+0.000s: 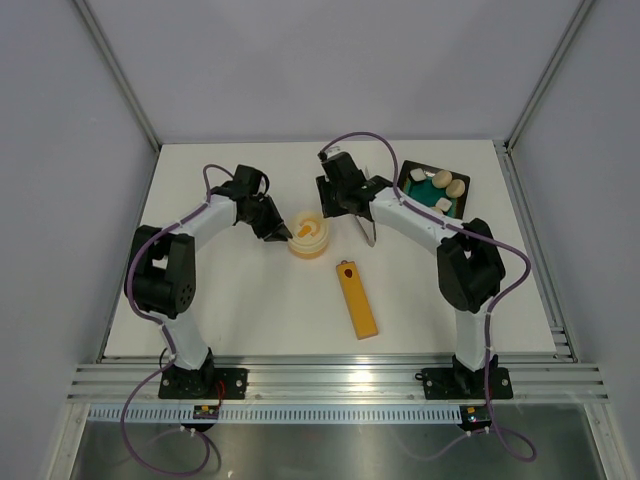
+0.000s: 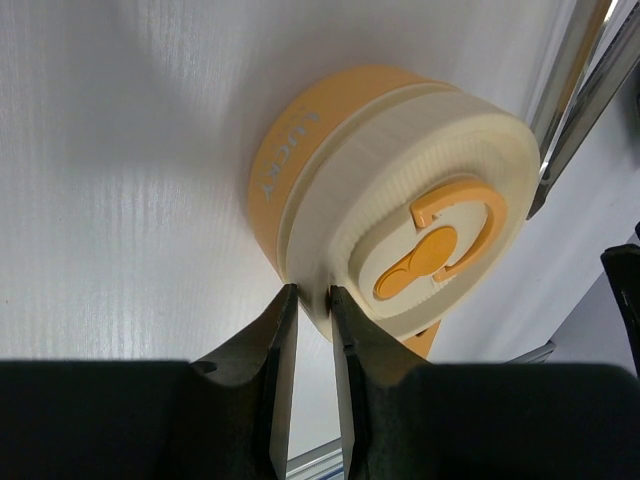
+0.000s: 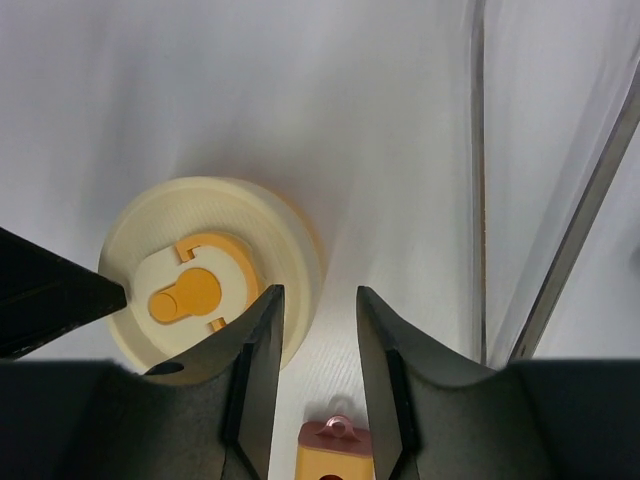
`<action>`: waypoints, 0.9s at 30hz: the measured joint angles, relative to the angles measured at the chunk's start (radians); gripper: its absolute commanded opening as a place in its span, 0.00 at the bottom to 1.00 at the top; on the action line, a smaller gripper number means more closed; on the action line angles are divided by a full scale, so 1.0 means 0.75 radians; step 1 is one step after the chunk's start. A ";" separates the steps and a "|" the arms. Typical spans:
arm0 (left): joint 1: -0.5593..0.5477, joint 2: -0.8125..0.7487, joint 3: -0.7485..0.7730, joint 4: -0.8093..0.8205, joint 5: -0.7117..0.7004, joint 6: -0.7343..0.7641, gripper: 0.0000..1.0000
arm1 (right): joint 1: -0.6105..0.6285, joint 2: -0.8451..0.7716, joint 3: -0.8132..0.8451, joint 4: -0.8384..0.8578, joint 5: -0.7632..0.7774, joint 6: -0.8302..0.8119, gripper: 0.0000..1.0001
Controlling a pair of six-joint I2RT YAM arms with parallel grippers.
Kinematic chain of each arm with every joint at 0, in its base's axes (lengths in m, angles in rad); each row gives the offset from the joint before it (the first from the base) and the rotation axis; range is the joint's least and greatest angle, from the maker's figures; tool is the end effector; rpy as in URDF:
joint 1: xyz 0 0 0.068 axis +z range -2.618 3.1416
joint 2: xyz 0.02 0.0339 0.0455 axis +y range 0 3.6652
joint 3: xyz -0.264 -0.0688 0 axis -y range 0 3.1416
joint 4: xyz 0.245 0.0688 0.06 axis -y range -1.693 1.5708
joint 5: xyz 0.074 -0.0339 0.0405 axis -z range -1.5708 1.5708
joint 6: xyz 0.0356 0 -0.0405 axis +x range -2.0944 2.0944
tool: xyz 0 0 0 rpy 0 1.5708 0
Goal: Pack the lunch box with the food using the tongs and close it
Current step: Close the box lid on the packing box.
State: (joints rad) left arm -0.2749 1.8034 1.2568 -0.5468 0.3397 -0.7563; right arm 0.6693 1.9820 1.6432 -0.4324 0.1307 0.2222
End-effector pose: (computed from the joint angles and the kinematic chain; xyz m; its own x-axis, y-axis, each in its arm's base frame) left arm 0.3536 -0.1121 0.1988 -0.8985 -0.4188 -0.1311 -0.2933 0.7953 -0.5306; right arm 0.3596 0.2786 0.2545 -0.6526 -0.2377 -0.7195 -0.4081 0.9103 0.0694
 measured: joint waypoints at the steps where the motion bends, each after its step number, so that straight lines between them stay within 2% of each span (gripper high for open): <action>1: -0.001 0.001 0.003 -0.002 -0.001 0.001 0.22 | -0.006 0.000 0.000 -0.010 -0.001 0.007 0.42; 18: -0.003 0.016 0.015 -0.012 -0.004 0.001 0.22 | -0.014 0.079 0.004 -0.090 -0.127 0.020 0.36; 27: -0.003 0.017 0.017 -0.012 -0.005 0.001 0.22 | -0.014 0.084 0.003 -0.094 -0.157 0.025 0.21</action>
State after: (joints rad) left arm -0.2768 1.8160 1.2694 -0.5560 0.3363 -0.7555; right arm 0.6590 2.0453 1.6451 -0.5026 0.0128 0.2413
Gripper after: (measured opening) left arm 0.220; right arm 0.234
